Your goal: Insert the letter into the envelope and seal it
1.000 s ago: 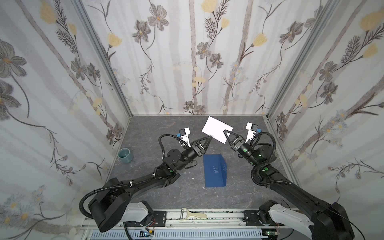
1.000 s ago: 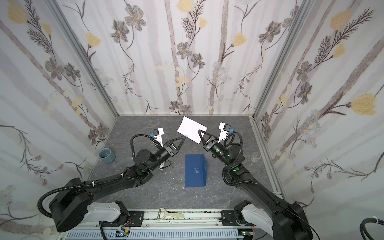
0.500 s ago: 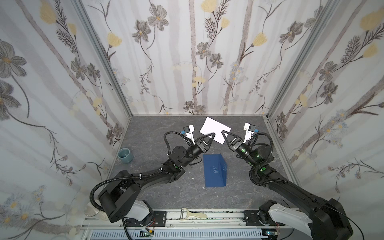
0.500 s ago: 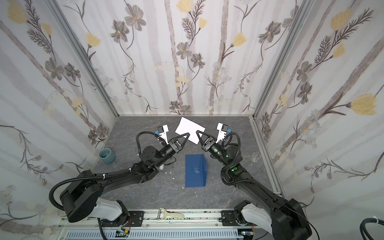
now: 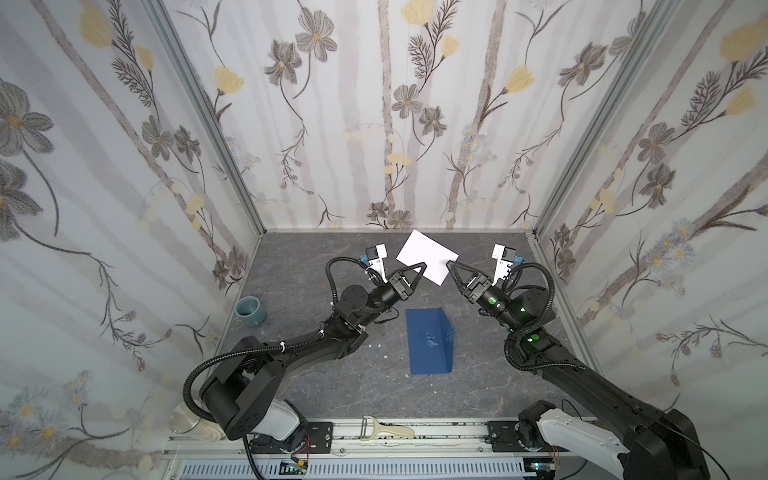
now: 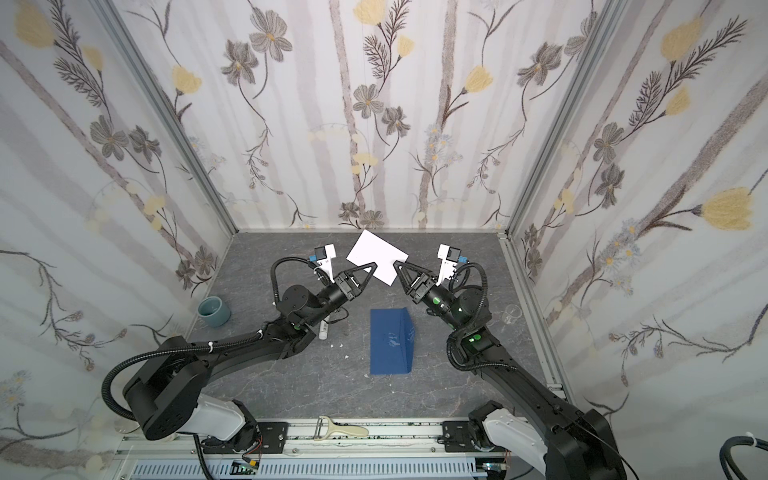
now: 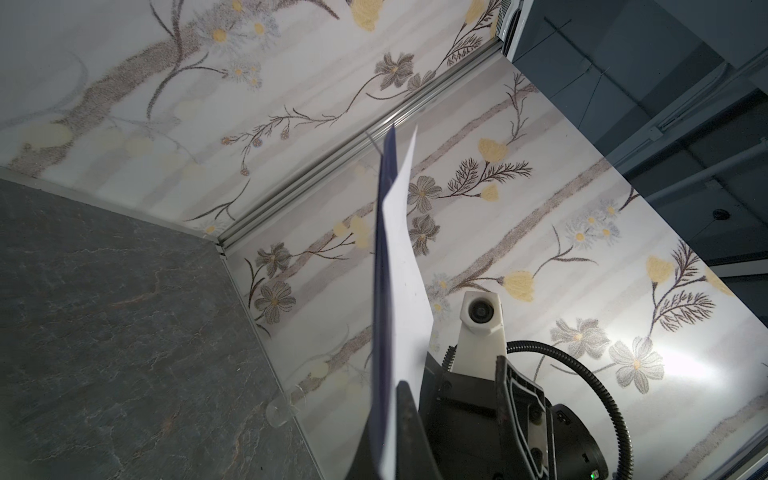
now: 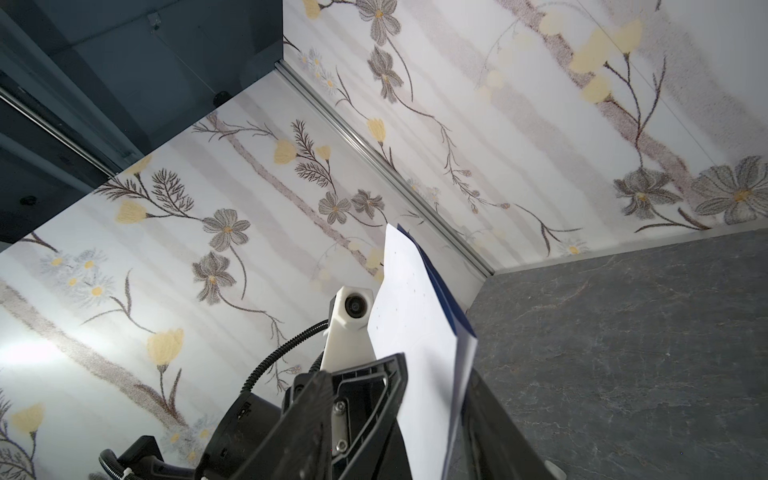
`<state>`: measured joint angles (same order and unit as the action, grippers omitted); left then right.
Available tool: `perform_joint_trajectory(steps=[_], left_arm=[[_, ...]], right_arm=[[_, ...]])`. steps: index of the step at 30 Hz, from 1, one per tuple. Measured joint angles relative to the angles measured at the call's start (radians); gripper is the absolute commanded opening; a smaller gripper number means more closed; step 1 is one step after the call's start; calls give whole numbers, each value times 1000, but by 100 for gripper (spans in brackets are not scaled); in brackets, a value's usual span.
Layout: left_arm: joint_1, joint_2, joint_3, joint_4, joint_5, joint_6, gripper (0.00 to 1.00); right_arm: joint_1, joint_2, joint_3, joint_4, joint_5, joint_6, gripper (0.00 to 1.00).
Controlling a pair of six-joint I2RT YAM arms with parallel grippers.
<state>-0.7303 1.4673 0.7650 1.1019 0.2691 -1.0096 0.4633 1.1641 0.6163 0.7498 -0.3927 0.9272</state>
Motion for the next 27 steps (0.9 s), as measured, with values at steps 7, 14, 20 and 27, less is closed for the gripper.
perform_joint_trajectory(steps=[7, 14, 20, 27], left_arm=[[105, -61, 142, -338, 218, 104, 0], [130, -84, 269, -748, 460, 315, 0], [159, -122, 240, -896, 652, 364, 0], [180, -148, 212, -930, 793, 373, 0]], right_arm=[[-210, -69, 50, -224, -211, -134, 55], [-266, -63, 111, -374, -434, -263, 58], [-267, -45, 121, -454, -570, -335, 65], [-255, -28, 122, -500, -653, -374, 70]])
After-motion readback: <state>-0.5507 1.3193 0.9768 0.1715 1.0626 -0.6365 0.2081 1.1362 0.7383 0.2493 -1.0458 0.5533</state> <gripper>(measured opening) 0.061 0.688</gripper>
